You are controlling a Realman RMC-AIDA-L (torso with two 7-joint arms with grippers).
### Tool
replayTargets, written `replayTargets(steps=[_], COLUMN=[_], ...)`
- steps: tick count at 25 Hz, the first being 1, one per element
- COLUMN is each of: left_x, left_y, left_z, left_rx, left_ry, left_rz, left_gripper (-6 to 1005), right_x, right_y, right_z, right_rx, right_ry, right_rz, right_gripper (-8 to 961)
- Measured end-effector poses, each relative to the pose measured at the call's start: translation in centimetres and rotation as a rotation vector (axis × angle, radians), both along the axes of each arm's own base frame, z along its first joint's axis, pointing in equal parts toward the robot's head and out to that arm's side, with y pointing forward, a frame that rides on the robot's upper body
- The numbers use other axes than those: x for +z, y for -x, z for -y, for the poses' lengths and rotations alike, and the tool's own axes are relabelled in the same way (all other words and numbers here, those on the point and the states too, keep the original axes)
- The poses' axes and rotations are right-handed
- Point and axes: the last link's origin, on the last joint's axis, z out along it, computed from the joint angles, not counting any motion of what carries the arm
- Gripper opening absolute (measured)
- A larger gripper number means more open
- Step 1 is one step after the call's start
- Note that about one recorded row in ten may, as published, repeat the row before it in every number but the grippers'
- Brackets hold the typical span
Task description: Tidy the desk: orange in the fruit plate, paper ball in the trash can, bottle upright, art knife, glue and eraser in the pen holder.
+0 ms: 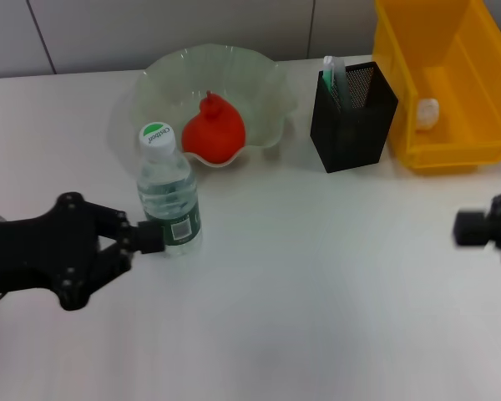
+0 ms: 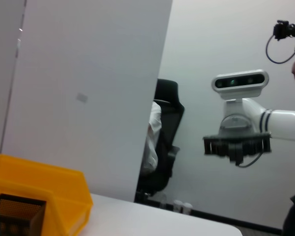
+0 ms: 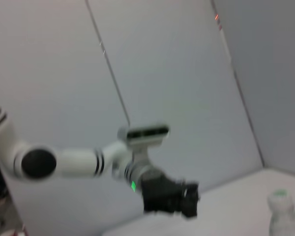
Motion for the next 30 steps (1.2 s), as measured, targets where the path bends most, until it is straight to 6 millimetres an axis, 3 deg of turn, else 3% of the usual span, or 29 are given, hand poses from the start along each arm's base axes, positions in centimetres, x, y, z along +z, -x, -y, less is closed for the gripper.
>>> replayTargets(steps=[6,8,12,14,30], left_x=[-1.0,-2.4,-2.9,-4.5,-4.7], left_y=[-0.6,-0.8,-0.8,-0.5,-0.2], left_z=[-0.4,-0.2,-0.2,-0.3,-0.8], left_rx=[-0.026,-0.046,-0.044,-0.031,-0.005], left_ry=[0.015,0.031,0.046,0.052,0.021], left_rz=[-0.02,-0.029,-0.037,-0.047,-0.064], left_gripper=[-2,-2,-2,-2,-2], right_x=[-2.6,-3.1,-3.8,-4.4,-5.4], right_y=[-0.9,-1.3,-1.7,-2.0,-0.9], right_z=[-1.1,-1.5,-2.0,-2.7,-4.2], right_rx=[0.033,0.025,0.019,0.002,0.043], right_ry=[0.033,0.026,0.006,0.003,0.025], right_rz=[0.034,0.048,0.08,0.103,0.115], right_gripper=[0,0,0,0,1])
